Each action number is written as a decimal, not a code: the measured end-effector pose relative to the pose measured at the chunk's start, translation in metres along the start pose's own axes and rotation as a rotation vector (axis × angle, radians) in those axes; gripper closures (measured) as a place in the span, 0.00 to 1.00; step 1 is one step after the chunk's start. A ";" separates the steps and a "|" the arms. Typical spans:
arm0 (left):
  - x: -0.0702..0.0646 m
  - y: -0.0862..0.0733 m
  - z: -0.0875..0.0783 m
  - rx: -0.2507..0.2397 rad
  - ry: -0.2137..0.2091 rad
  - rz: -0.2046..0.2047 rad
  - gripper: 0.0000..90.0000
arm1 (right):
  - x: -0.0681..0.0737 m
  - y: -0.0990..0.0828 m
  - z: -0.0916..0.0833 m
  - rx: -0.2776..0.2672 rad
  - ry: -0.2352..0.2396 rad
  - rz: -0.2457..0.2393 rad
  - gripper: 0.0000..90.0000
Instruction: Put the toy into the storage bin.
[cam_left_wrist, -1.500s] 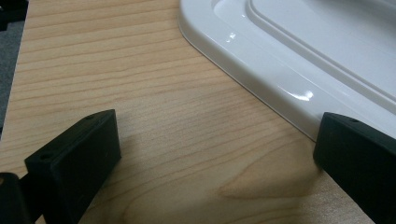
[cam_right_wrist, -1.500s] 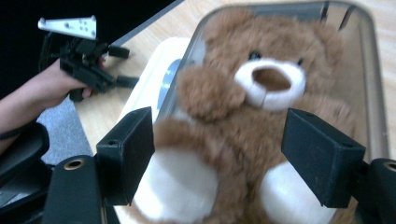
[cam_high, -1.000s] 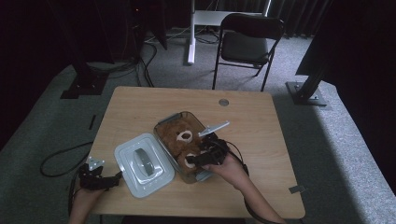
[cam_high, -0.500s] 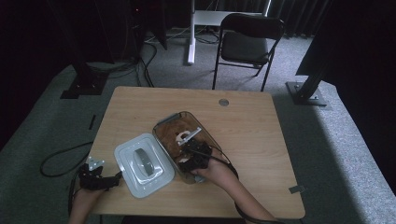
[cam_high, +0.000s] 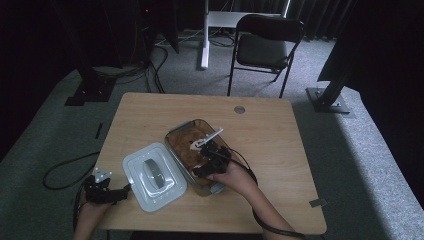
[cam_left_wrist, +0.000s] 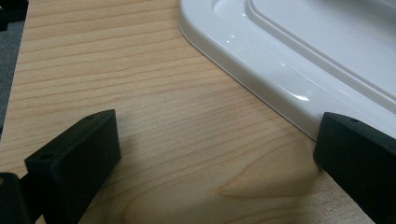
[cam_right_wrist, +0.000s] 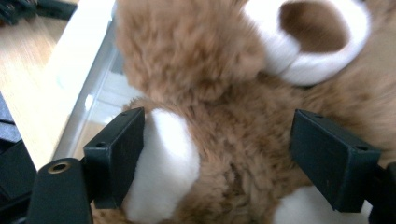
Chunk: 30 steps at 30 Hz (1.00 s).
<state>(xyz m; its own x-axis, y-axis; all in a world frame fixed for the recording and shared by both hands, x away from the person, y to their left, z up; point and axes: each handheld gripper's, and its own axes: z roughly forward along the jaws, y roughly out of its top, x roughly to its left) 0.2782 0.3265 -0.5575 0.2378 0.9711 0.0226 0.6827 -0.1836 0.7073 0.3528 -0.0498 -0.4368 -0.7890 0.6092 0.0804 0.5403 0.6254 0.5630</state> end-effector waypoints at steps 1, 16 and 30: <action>0.000 0.000 0.000 0.000 0.000 0.000 0.01 | 0.000 0.000 0.000 0.000 0.000 0.000 0.21; 0.000 0.000 0.000 0.000 -0.001 0.001 0.01 | -0.013 -0.003 -0.037 -0.133 0.049 0.047 0.24; 0.000 0.000 0.000 0.001 -0.001 0.001 0.01 | -0.012 -0.024 -0.066 -0.195 0.136 0.009 0.48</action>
<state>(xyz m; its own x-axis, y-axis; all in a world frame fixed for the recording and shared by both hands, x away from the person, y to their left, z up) 0.2779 0.3263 -0.5576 0.2397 0.9706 0.0224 0.6829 -0.1850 0.7067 0.3307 -0.1042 -0.3972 -0.8235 0.5350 0.1889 0.4913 0.5060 0.7090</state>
